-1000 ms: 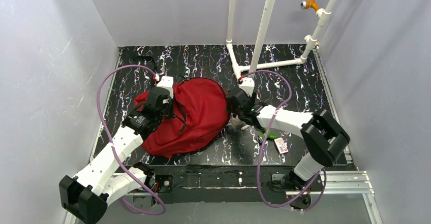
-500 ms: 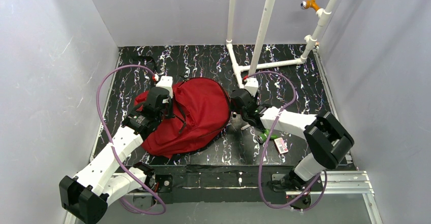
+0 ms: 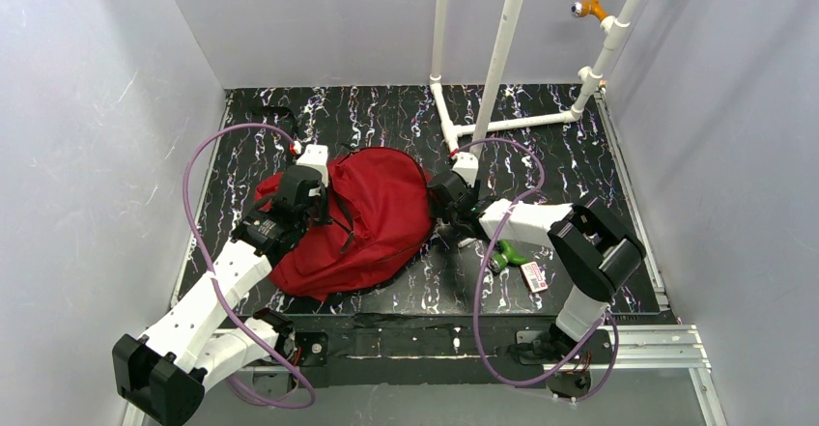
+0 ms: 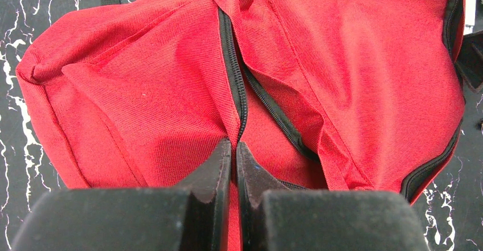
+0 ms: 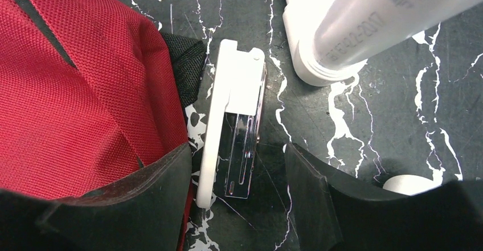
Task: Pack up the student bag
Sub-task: Pick up the stationery from the center of the board.
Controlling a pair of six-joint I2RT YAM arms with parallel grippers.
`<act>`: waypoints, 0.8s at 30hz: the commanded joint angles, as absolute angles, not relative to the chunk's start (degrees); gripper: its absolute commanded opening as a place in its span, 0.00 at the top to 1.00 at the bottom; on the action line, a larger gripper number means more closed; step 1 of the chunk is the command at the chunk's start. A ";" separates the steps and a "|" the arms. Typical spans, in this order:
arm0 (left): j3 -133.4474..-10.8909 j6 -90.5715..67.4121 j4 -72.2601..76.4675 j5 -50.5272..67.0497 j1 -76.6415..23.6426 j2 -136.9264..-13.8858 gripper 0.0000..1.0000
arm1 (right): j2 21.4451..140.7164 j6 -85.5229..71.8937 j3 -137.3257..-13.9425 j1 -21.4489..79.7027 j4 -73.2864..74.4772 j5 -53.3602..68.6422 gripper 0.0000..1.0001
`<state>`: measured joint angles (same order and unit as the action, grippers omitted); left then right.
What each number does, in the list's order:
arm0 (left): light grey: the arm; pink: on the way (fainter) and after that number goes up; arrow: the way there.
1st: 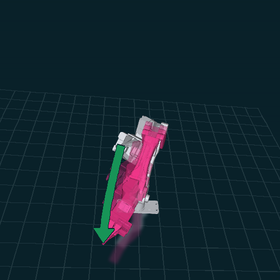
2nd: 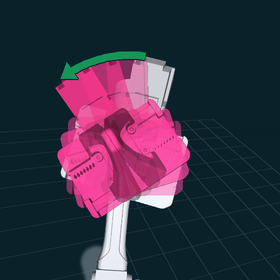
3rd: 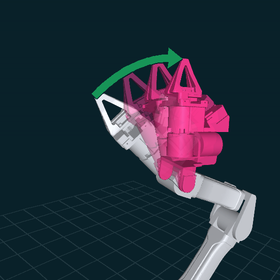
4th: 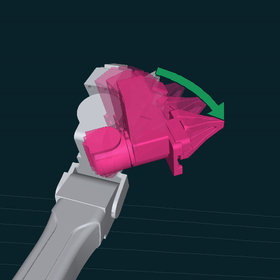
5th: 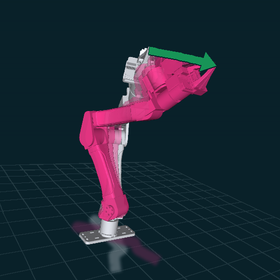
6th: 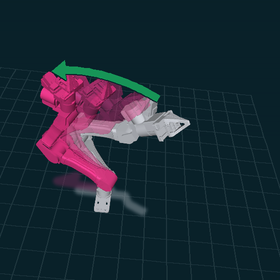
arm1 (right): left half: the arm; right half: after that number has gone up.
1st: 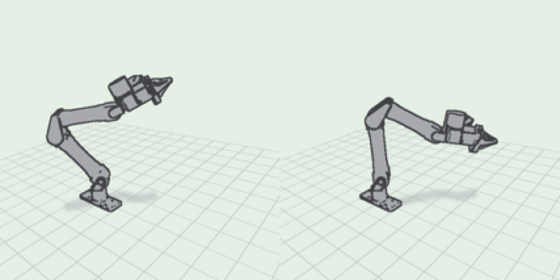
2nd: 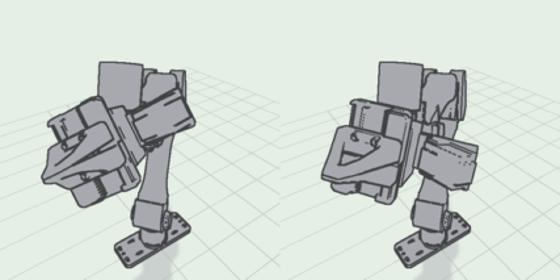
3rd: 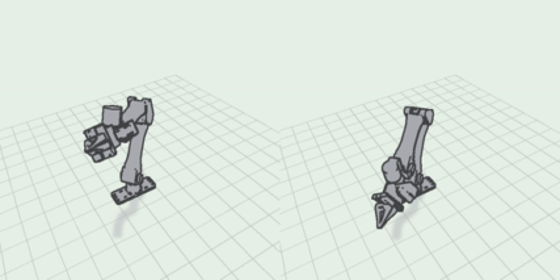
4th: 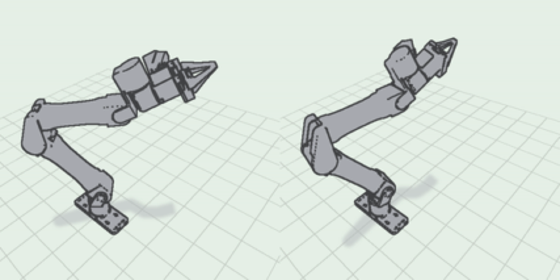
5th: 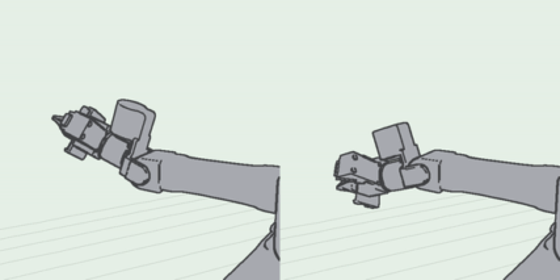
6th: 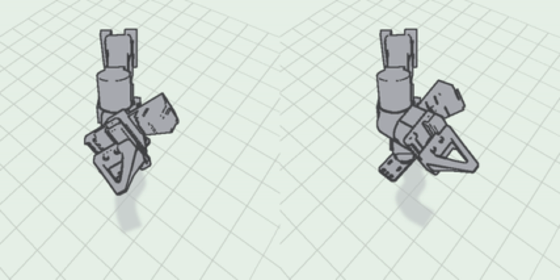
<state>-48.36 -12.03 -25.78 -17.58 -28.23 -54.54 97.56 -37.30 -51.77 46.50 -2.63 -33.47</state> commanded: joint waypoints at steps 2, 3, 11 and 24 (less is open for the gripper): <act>-48.86 -11.89 -26.04 -19.51 -27.69 -53.13 1.00 | 93.44 -38.22 -52.32 45.41 -4.58 -35.80 0.31; -48.91 -11.87 -26.02 -19.43 -27.69 -53.22 1.00 | 92.92 -39.03 -51.51 44.91 -4.73 -36.03 0.31; -49.03 -11.90 -26.02 -18.86 -27.69 -53.91 1.00 | 88.99 -39.98 -47.07 44.56 -7.57 -37.55 0.36; -48.87 -11.78 -25.93 -19.03 -27.60 -53.85 1.00 | 97.77 -38.45 -51.69 44.19 -11.99 -30.69 0.36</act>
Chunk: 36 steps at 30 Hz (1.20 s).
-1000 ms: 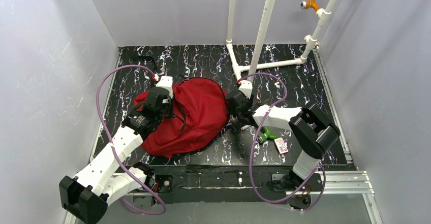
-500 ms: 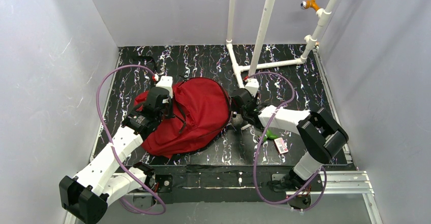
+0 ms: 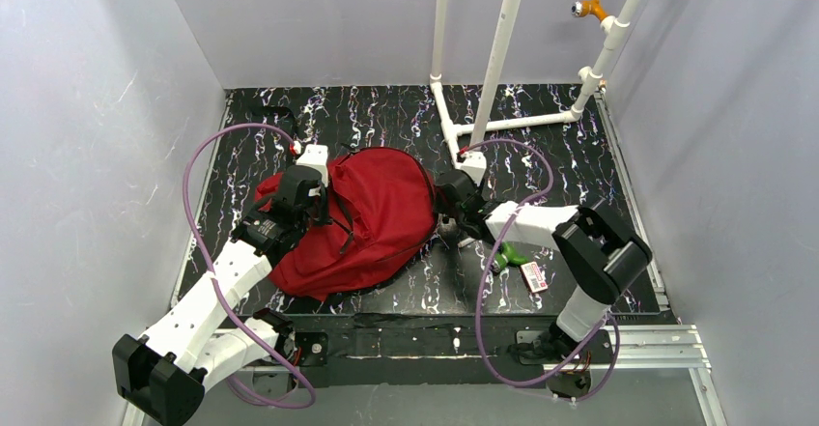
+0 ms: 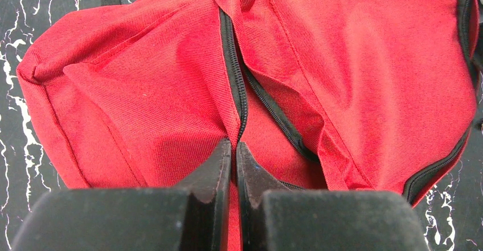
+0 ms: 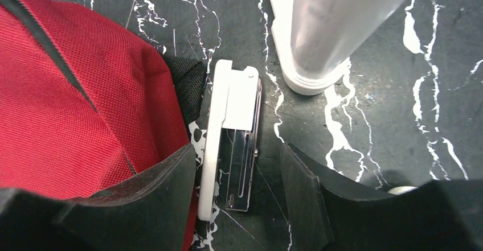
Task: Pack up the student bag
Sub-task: Pick up the stationery from the center of the board.
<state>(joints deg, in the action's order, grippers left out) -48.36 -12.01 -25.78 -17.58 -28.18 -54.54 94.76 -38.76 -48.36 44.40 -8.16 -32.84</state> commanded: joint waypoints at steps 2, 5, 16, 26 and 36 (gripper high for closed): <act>-49.00 -11.70 -25.93 -18.84 -27.62 -54.05 1.00 | 99.18 -38.58 -52.66 44.20 -11.79 -30.54 0.36; -48.96 -11.69 -25.93 -18.87 -27.60 -53.99 1.00 | 101.33 -38.84 -53.81 44.20 -10.87 -31.24 0.36; -48.78 -11.69 -25.84 -19.00 -27.60 -53.25 1.00 | 99.13 -37.76 -50.38 45.35 -9.08 -33.49 0.55; -48.69 -11.73 -25.86 -19.07 -27.59 -53.15 1.00 | 85.32 -33.12 -47.33 45.35 -5.35 -27.12 0.69; -48.96 -12.29 -25.55 -19.00 -27.34 -53.22 1.00 | 79.09 -29.79 -58.09 50.29 -7.42 3.63 0.70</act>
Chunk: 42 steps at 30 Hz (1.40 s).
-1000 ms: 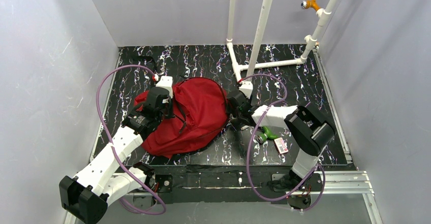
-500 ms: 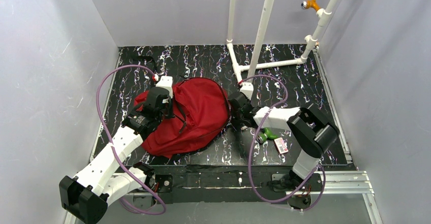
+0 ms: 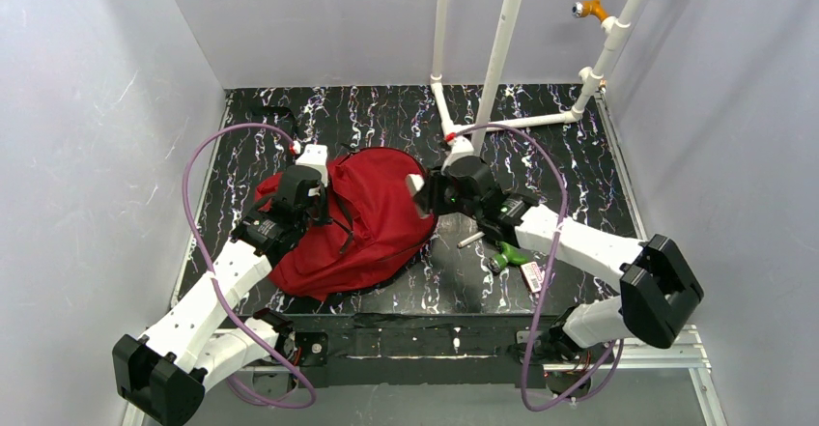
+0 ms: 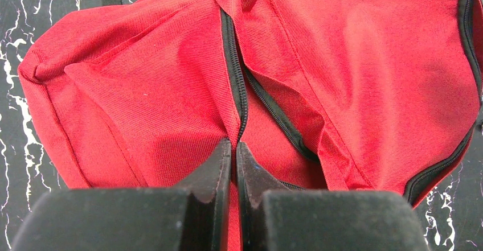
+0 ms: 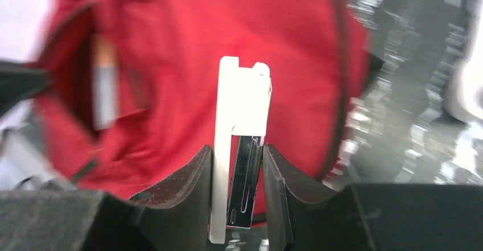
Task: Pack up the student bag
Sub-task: Pick up the stationery from the center of the board, then place the stationery in the student bag.
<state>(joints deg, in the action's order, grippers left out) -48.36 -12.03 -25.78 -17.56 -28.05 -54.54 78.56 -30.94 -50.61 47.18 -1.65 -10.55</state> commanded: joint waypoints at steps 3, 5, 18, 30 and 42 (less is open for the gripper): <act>-48.70 -12.39 -25.24 -18.90 -27.26 -52.71 1.00 | 87.34 -33.70 -62.47 52.08 -15.73 11.35 0.70; -48.46 -12.39 -25.15 -18.90 -27.26 -52.28 1.00 | 93.92 -36.67 -66.01 53.24 -20.36 16.46 0.70; -47.60 -12.22 -23.81 -17.63 -27.25 -50.41 1.00 | 111.98 -39.14 -81.00 54.74 -13.13 20.72 0.69; -47.25 -12.13 -23.99 -17.85 -27.25 -49.70 1.00 | 114.43 -40.01 -81.87 57.80 -17.78 6.73 0.30; -47.72 -12.07 -24.17 -17.31 -27.16 -50.45 1.00 | 90.69 -25.86 -71.26 56.25 14.98 -12.75 0.20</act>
<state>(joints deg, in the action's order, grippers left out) -47.20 -12.45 -25.28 -16.84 -27.44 -51.22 99.42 -31.27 -74.70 56.62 1.37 -1.17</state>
